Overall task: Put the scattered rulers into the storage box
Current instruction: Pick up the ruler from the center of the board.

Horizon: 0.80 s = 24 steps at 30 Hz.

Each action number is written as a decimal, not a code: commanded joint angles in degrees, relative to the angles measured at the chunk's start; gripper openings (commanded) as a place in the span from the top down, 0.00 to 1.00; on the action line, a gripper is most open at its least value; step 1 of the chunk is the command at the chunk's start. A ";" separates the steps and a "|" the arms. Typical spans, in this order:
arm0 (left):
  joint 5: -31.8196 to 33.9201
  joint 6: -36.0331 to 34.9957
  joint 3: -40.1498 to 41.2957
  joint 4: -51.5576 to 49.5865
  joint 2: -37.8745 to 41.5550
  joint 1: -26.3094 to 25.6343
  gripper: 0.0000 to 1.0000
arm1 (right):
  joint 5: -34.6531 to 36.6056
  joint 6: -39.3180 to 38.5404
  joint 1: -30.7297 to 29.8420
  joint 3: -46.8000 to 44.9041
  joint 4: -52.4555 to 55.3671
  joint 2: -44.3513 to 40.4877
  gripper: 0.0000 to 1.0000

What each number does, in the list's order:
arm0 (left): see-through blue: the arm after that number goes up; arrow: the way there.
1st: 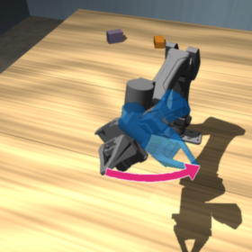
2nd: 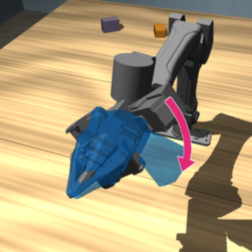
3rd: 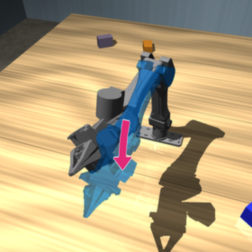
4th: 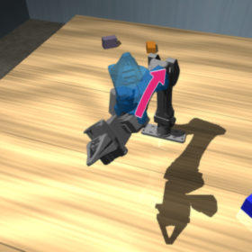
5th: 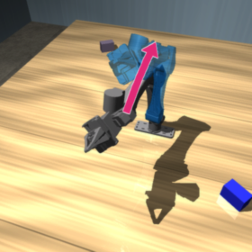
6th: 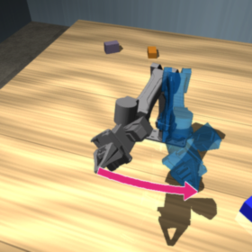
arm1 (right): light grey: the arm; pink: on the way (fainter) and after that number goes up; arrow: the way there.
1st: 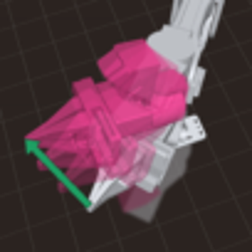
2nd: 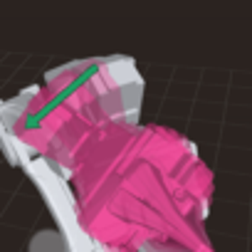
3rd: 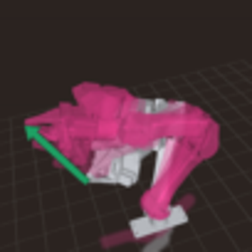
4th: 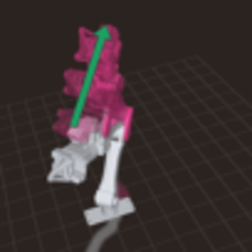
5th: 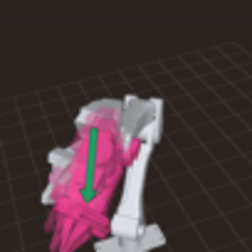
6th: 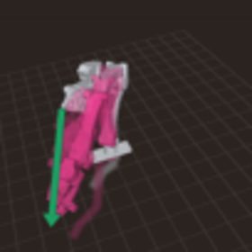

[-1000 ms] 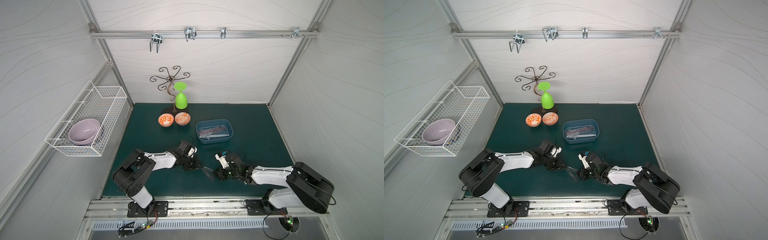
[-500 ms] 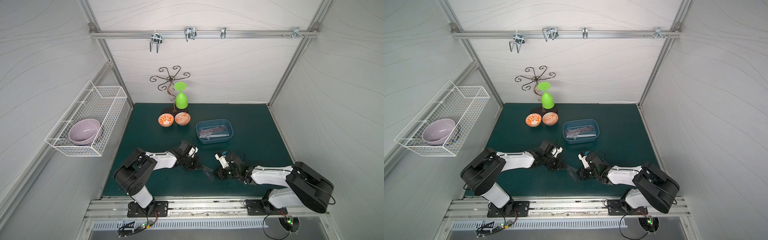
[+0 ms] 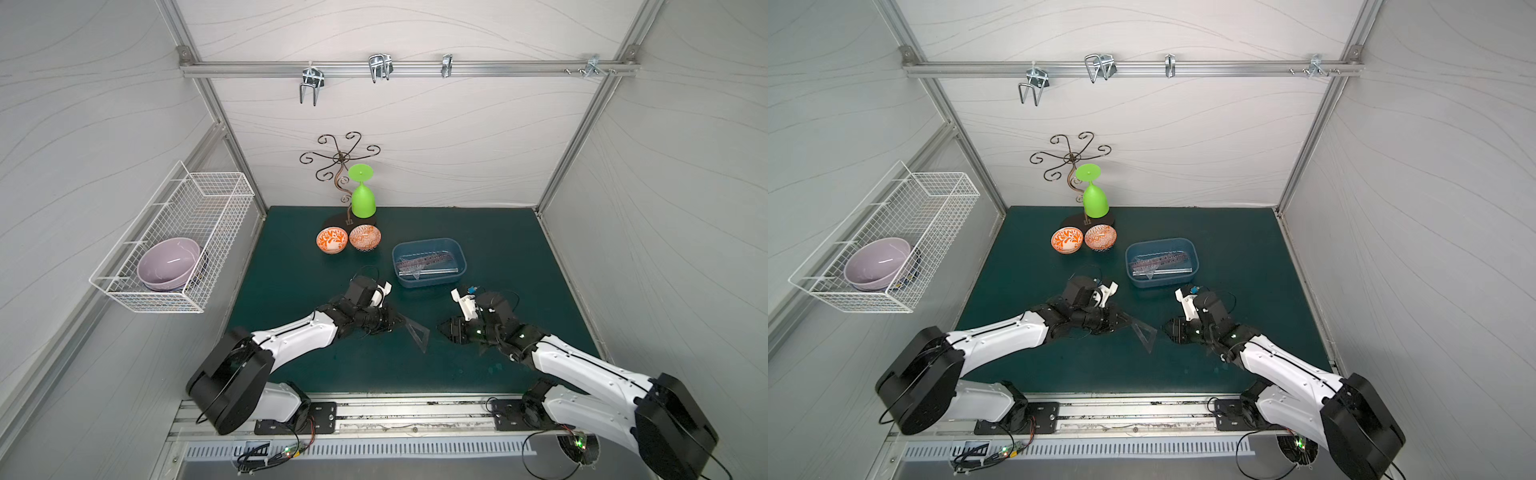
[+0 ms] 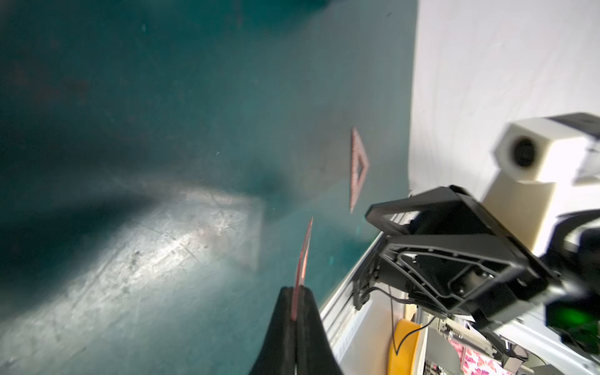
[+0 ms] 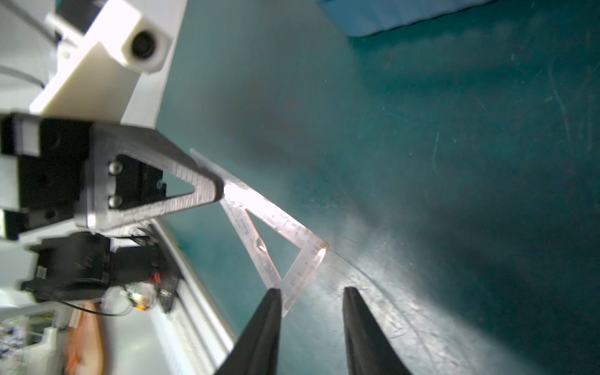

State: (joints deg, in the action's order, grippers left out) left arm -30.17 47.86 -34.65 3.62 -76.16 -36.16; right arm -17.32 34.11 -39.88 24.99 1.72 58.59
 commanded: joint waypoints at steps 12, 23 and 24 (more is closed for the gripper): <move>5.72 14.10 6.90 15.27 9.64 3.70 1.00 | -20.40 20.52 6.18 5.65 -14.78 11.40 0.30; 2.61 17.96 8.42 23.77 10.32 6.97 1.00 | -25.10 24.68 7.95 11.07 -20.30 19.80 0.33; 2.41 18.10 8.58 24.12 10.62 7.27 1.00 | -25.34 24.94 7.99 11.41 -20.72 20.71 0.34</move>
State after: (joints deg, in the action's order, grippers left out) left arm -26.41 64.93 -26.17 22.59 -66.89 -29.71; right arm -40.53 57.52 -32.10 35.16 -16.27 77.43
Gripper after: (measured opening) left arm 0.054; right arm 0.661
